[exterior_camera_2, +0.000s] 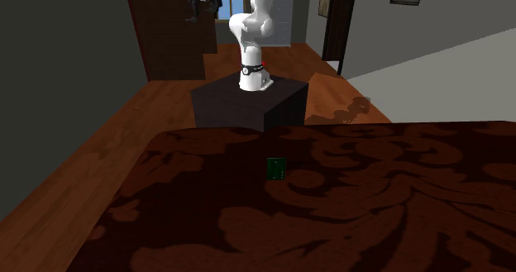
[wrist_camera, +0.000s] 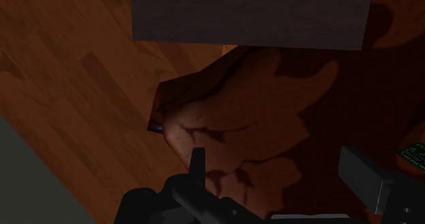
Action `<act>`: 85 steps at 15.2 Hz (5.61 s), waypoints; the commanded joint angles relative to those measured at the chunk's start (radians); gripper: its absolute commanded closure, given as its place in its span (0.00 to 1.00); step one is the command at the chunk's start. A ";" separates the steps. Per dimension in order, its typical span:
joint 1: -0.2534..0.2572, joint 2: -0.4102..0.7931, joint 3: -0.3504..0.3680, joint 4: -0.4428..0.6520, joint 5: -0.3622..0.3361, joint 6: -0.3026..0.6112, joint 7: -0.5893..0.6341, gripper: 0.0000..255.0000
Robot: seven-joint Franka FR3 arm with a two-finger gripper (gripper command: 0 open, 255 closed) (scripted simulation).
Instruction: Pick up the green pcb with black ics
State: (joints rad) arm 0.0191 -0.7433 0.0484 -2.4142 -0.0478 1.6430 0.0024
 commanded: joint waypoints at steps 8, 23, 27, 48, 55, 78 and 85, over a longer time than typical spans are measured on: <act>0.023 0.050 0.139 -0.099 0.120 0.121 0.254 0.00; 0.033 0.458 0.443 -0.060 0.269 0.476 0.794 0.00; 0.023 0.625 0.508 0.006 0.230 0.571 0.958 0.00; 0.311 1.511 0.363 0.724 -0.085 0.730 1.657 0.00; 0.340 1.607 0.338 0.797 -0.095 0.758 1.673 0.00; 0.326 1.542 0.356 0.778 -0.081 0.712 1.675 1.00; 0.313 1.483 0.372 0.769 -0.066 0.664 1.675 1.00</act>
State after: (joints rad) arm 0.3326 0.7446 0.4194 -1.6463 -0.1148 2.3124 1.6775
